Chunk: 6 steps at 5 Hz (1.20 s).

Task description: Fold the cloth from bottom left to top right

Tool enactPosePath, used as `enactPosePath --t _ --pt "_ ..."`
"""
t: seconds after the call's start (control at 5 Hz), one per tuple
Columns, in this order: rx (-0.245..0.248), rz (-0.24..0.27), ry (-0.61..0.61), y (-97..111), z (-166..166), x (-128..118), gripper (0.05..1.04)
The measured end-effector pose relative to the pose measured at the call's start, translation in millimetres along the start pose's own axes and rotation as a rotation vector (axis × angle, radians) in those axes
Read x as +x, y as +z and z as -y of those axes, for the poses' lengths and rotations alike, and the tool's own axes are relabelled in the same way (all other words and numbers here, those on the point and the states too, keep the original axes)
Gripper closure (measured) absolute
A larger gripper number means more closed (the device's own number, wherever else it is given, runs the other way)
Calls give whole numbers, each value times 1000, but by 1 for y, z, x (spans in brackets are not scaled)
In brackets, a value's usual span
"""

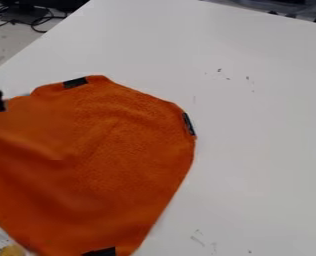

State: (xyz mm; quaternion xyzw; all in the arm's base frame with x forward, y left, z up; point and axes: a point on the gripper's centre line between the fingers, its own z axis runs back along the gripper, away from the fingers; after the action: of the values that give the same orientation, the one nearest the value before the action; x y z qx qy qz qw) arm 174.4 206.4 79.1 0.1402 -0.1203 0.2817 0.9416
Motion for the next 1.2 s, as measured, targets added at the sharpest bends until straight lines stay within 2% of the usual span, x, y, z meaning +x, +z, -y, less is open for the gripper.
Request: enactPosePath --t 0.2,0.4,0.6,1.0,1.2 --pt "19 11 -21 23 20 5 1016" --pt "-8 9 -57 34 55 7 1016" --pt "-87 -18 -127 26 108 8 1016" --pt "-173 -61 -207 12 162 5 1000" --pt "-194 -77 -223 4 170 3 844"
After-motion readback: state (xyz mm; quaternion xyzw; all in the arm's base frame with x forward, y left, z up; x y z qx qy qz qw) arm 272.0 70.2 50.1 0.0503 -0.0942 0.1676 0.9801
